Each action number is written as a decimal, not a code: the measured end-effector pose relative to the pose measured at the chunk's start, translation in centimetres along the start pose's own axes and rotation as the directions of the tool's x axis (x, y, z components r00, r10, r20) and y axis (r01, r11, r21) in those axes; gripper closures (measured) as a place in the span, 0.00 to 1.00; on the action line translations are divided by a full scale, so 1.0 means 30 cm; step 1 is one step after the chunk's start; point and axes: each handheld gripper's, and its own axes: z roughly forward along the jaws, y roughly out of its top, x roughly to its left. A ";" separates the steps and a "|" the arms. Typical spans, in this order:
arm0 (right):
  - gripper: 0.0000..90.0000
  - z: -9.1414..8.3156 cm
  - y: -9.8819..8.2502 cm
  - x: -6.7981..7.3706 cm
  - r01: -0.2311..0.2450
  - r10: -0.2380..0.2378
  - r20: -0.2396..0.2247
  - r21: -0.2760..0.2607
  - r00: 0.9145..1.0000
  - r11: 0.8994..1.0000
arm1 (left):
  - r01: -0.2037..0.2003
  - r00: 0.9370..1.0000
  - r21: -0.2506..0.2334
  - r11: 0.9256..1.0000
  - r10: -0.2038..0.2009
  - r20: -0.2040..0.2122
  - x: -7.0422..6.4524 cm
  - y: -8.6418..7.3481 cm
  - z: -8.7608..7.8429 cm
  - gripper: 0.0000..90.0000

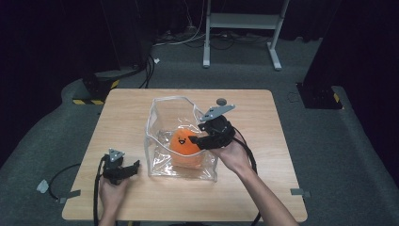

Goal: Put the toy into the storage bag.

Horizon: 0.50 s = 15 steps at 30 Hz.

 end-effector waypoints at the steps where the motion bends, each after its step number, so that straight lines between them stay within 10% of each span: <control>1: 0.49 -0.007 0.002 -0.003 0.004 -0.004 0.001 -0.005 1.000 1.000 | 0.000 1.000 0.000 1.000 0.000 0.000 0.000 0.000 0.000 0.25; 15: 0.49 -0.077 0.004 -0.028 -0.011 0.013 0.031 -0.069 0.999 0.998 | 0.000 1.000 0.000 1.000 0.000 0.000 0.000 0.000 0.000 0.25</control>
